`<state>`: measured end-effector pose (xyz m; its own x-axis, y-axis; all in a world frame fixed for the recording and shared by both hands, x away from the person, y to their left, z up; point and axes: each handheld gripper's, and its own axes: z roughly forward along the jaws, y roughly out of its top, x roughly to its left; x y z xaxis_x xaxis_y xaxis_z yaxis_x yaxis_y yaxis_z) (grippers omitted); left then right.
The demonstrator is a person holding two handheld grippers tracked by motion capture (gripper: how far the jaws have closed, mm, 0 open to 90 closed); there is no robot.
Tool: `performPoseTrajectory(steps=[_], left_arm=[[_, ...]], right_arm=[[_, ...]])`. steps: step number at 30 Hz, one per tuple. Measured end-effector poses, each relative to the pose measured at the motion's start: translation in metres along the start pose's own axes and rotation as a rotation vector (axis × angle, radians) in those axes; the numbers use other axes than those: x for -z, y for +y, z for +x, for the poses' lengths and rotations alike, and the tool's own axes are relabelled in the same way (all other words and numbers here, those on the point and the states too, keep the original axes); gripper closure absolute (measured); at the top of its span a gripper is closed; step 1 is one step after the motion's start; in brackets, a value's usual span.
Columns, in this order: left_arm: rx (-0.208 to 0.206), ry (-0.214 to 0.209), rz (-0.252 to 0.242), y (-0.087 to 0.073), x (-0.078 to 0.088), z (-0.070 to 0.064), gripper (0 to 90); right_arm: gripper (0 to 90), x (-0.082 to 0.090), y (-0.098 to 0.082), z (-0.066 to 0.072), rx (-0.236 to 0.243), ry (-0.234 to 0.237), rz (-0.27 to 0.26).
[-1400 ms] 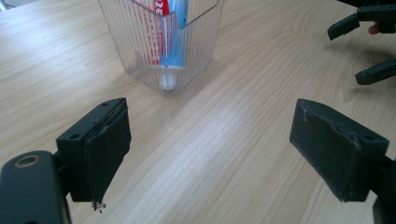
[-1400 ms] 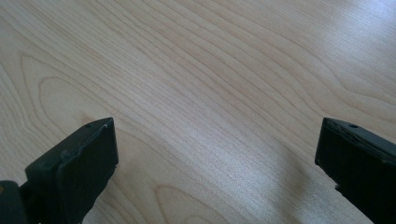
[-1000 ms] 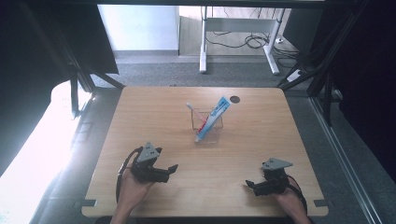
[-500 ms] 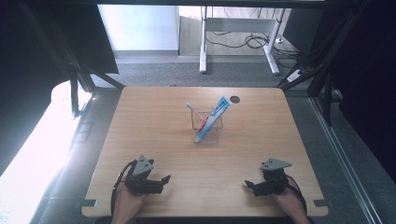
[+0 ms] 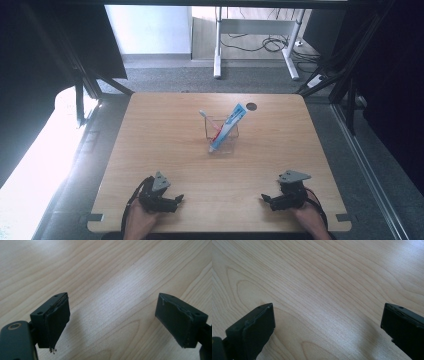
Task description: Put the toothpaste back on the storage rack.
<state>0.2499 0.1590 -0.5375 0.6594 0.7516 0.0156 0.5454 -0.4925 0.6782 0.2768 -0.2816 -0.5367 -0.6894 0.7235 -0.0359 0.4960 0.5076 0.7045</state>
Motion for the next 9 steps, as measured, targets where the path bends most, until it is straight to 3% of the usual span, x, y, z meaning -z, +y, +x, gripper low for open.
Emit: performPoseTrajectory(steps=[5, 9], left_arm=[[-0.005, 0.007, 0.011, 0.0000, -0.0024, -0.0010, 12.8], [0.026, -0.012, 0.013, -0.0005, -0.0037, 0.0020, 12.8]], right_arm=[[0.0, -0.0006, -0.0002, 0.0004, 0.003, 0.002, 0.002], [0.0, -0.0012, -0.0004, 0.0004, 0.008, -0.001, 0.005]])
